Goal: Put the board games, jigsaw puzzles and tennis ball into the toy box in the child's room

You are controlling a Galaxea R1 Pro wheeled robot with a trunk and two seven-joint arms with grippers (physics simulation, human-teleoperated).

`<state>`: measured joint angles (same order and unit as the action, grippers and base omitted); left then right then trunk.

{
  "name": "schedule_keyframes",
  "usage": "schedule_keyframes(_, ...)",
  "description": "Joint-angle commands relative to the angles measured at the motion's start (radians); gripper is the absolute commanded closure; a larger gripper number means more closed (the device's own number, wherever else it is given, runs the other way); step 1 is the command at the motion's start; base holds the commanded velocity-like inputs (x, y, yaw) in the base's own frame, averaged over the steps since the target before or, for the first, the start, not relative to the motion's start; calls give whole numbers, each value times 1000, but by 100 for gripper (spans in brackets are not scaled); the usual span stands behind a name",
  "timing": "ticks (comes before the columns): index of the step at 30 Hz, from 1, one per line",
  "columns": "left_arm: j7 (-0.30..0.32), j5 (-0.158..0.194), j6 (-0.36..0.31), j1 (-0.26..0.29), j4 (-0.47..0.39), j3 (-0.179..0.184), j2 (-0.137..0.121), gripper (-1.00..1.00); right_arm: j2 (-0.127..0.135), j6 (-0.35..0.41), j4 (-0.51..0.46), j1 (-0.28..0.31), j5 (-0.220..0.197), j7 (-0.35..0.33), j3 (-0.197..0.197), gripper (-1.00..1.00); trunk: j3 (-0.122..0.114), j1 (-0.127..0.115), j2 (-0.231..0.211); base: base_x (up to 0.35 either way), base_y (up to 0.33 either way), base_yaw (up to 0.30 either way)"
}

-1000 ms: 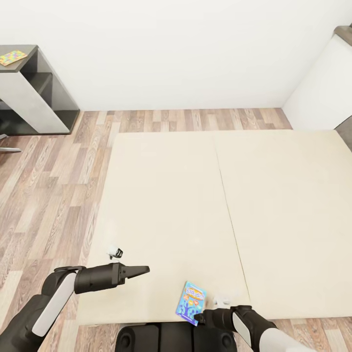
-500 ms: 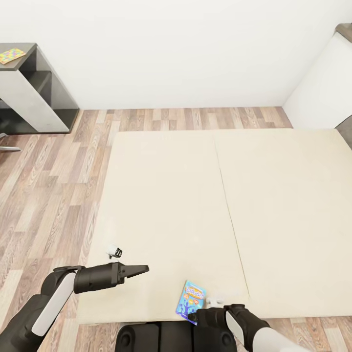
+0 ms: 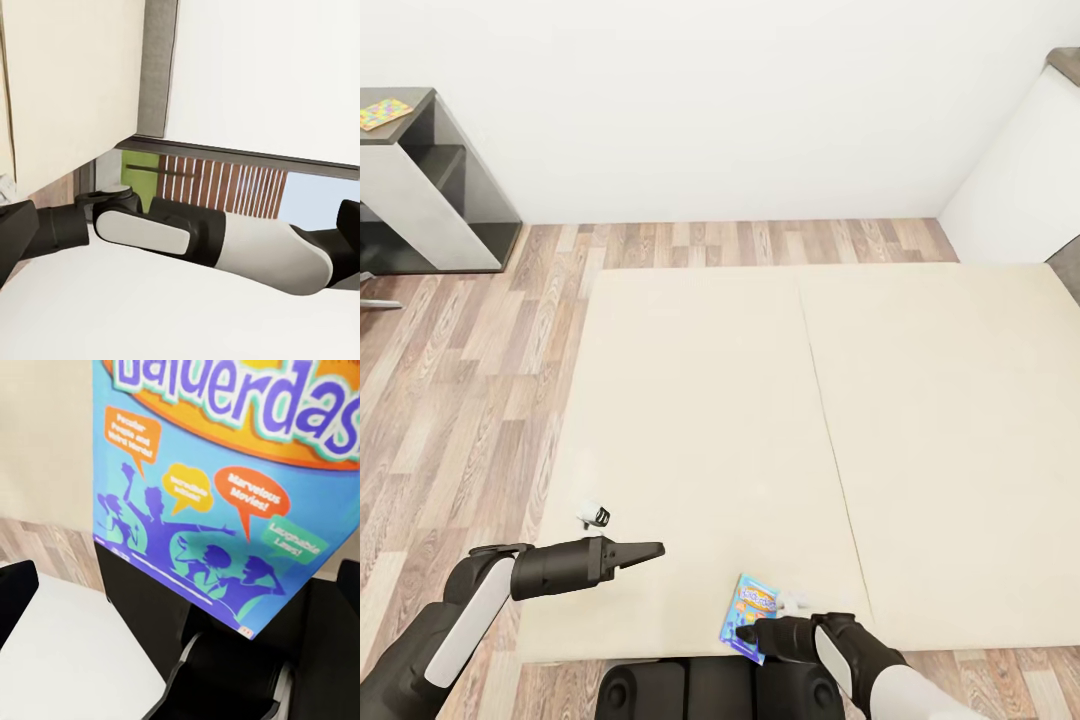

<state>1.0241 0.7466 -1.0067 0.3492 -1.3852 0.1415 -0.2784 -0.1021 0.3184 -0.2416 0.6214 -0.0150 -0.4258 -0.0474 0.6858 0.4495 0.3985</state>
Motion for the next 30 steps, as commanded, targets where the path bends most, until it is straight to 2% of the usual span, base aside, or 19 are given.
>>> schedule_keyframes(1, 1, 2, -4, 1, 0, 1, -1, -100, 0, 8, -2, 0, -2, -2, -5, -100, 1, 1, 1, 0, 0, 0)
schedule_keyframes(20, 1, 2, -4, 1, 0, 1, -1, -100, -1, 10, -47, 3, -3, -1, -5, -100, 1, 1, 1, 0, 0, 0)
schedule_keyframes(30, -1, 2, -4, 1, 0, 1, -1, -100, 8, 10, -48, 3, -5, -1, -6, -100, 1, 1, 1, 0, 0, 0)
